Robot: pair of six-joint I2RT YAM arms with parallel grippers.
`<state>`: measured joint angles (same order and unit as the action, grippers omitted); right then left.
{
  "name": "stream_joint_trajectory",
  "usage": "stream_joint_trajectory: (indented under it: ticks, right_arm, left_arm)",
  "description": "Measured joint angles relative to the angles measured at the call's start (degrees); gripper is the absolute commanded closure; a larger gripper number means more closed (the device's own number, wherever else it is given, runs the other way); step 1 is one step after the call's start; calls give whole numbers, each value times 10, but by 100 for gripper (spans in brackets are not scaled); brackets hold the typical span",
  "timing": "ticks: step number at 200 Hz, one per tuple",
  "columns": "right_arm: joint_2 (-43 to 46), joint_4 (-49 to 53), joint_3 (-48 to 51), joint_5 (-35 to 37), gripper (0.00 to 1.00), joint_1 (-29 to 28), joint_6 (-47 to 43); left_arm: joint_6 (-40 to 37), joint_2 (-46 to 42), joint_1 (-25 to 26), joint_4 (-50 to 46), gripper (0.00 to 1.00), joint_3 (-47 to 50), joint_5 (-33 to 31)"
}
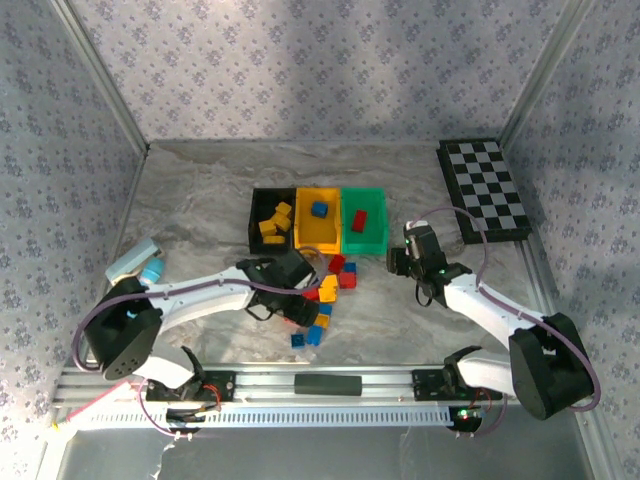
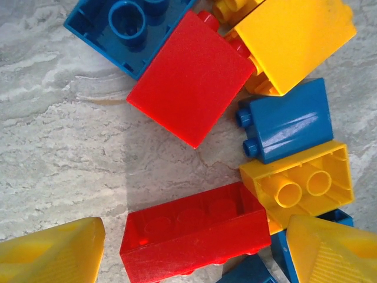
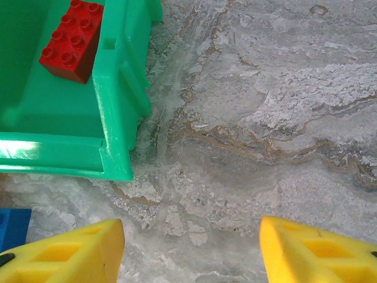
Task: Sort the legos into containers by color
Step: Pick up the lego from the middle-left of the table.
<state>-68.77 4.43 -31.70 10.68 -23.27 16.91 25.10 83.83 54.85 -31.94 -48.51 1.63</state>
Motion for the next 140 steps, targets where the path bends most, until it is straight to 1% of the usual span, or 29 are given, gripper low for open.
stream_joint_trajectory:
  ticks: [31, 56, 115, 140]
  right_arm:
    - [0, 0, 0, 0, 36, 0, 0]
    - [0, 0, 0, 0, 36, 0, 0]
    - [-1, 0, 0, 0, 36, 0, 0]
    - [-1, 0, 0, 0, 36, 0, 0]
  left_arm:
    - [0, 25, 3, -14, 21, -6, -15]
    - [0, 26, 4, -21, 26, -6, -24]
    - [0, 26, 4, -26, 34, -7, -26]
    - [1, 26, 4, -26, 35, -9, -28]
